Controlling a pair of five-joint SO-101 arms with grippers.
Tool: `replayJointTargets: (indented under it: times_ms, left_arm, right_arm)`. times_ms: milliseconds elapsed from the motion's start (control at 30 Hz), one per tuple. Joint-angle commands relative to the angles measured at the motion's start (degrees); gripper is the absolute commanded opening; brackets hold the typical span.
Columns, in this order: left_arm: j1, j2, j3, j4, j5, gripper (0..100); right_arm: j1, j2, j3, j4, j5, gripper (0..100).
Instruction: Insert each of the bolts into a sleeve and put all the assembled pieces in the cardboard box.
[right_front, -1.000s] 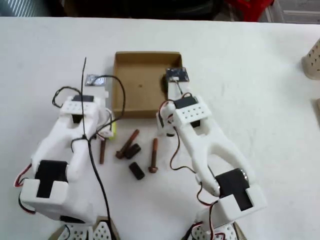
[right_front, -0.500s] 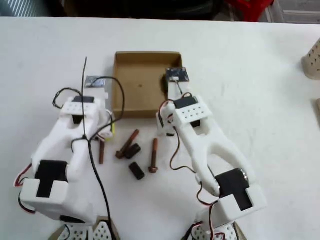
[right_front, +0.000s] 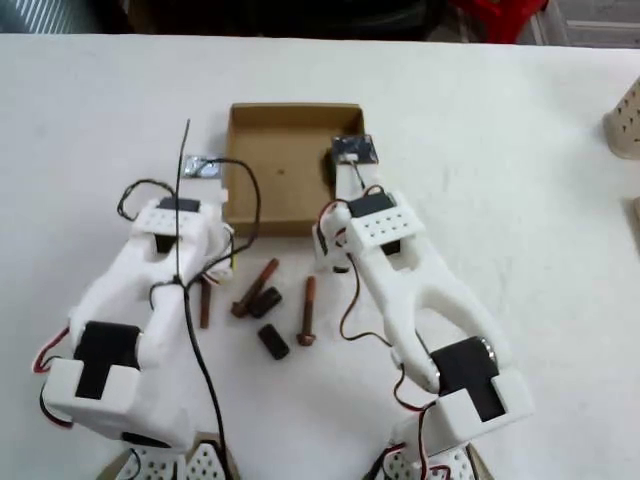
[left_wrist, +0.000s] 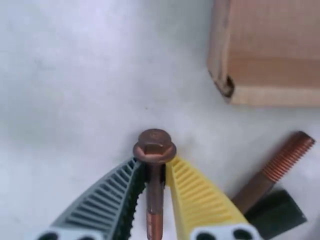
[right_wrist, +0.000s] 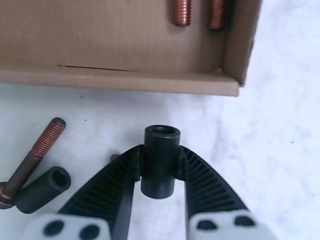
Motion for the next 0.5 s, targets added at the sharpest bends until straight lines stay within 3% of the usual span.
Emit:
replayJointTargets:
  times_ms: [0,267,467]
  left_arm:
    - [0.57,-0.75,0.53,-1.32,-0.09,3]
    - [-2.42,-0.92,0.00,-4.31,0.26,2]
    - [-4.53,-0.92,-0.09,-7.38,0.35,2]
  right_arm:
    - [0.22,-3.47,-0.35,-0.31,0.35,1.7]
    - [-0.13,-3.56,-0.35,1.45,0.26,1.7]
    - [-4.53,-3.65,-0.35,6.55,0.26,1.7]
